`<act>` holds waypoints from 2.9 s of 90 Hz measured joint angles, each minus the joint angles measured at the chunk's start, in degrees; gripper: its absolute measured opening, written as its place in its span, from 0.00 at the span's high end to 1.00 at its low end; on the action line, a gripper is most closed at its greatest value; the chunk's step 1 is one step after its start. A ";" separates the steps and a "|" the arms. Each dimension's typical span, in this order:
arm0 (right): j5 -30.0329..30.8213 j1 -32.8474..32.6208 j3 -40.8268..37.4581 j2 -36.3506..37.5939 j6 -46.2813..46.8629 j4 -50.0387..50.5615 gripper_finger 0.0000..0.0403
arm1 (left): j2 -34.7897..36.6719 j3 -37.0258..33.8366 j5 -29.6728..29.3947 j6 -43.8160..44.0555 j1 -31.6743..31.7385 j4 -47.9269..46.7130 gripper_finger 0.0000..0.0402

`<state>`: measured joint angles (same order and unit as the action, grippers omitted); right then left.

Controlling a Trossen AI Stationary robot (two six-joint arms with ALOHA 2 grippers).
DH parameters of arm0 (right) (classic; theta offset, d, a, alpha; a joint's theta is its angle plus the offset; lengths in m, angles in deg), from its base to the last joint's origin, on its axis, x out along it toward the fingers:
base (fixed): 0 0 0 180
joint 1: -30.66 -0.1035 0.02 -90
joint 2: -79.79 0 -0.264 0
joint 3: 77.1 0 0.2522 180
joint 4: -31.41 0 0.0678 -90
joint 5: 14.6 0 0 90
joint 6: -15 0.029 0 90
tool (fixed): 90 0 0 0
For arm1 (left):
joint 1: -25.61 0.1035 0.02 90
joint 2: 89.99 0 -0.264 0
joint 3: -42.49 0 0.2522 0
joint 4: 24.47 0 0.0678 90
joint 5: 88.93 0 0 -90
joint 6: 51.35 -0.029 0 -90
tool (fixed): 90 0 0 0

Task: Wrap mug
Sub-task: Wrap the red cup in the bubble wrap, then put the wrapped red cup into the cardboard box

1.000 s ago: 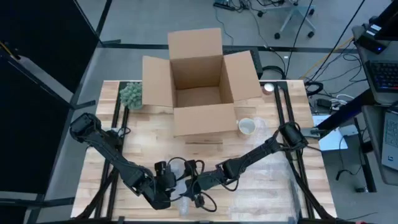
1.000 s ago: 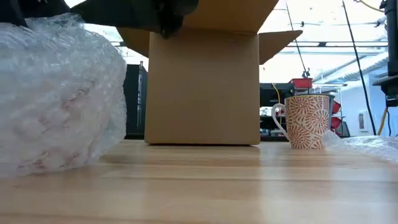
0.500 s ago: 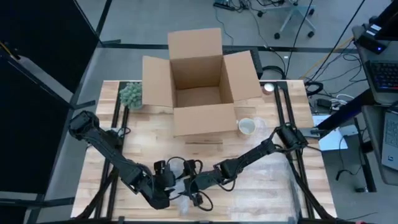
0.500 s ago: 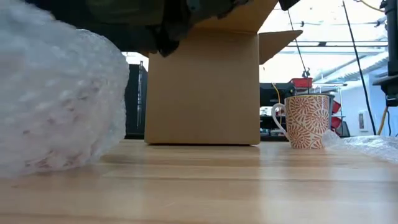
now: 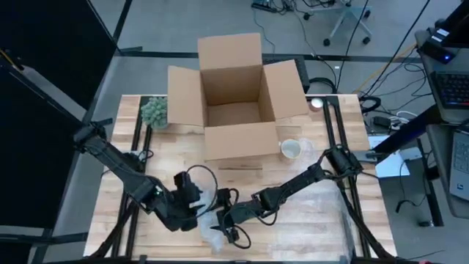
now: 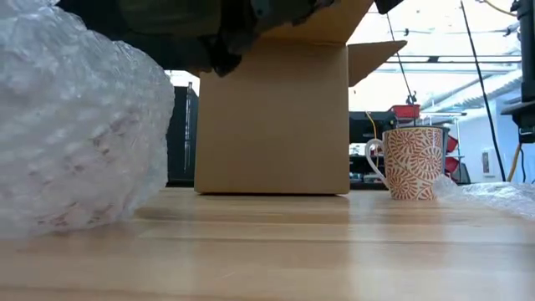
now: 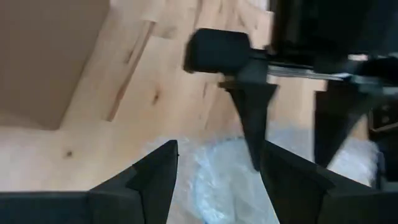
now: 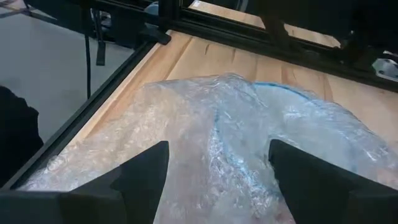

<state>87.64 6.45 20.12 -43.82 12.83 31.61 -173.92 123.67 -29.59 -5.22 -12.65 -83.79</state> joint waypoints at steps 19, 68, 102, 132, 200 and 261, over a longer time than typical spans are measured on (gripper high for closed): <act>-0.04 0.00 0.00 0.00 -0.02 0.00 0.35 | -2.34 -3.45 2.57 0.04 3.78 0.18 0.49; -0.01 0.02 0.00 0.00 -0.04 0.11 0.35 | -3.28 -8.26 8.46 0.05 3.23 6.53 0.49; -0.21 0.03 0.00 0.00 -0.04 0.07 0.35 | -11.95 -9.44 9.10 0.40 3.51 11.15 0.49; -0.19 0.09 0.00 -0.02 -0.05 0.11 0.35 | -14.10 -8.72 9.18 -0.34 3.84 11.00 0.49; 0.03 0.13 -0.02 -0.04 -0.04 0.22 0.35 | -0.48 -3.28 7.76 -1.86 -0.87 1.82 0.49; -0.06 0.15 -0.02 -0.04 0.20 0.17 0.35 | -0.43 -8.97 12.70 -4.83 -5.49 23.04 0.49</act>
<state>87.58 6.61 20.10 -43.86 13.02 31.78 -174.35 114.70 -16.89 -10.04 -18.14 -60.74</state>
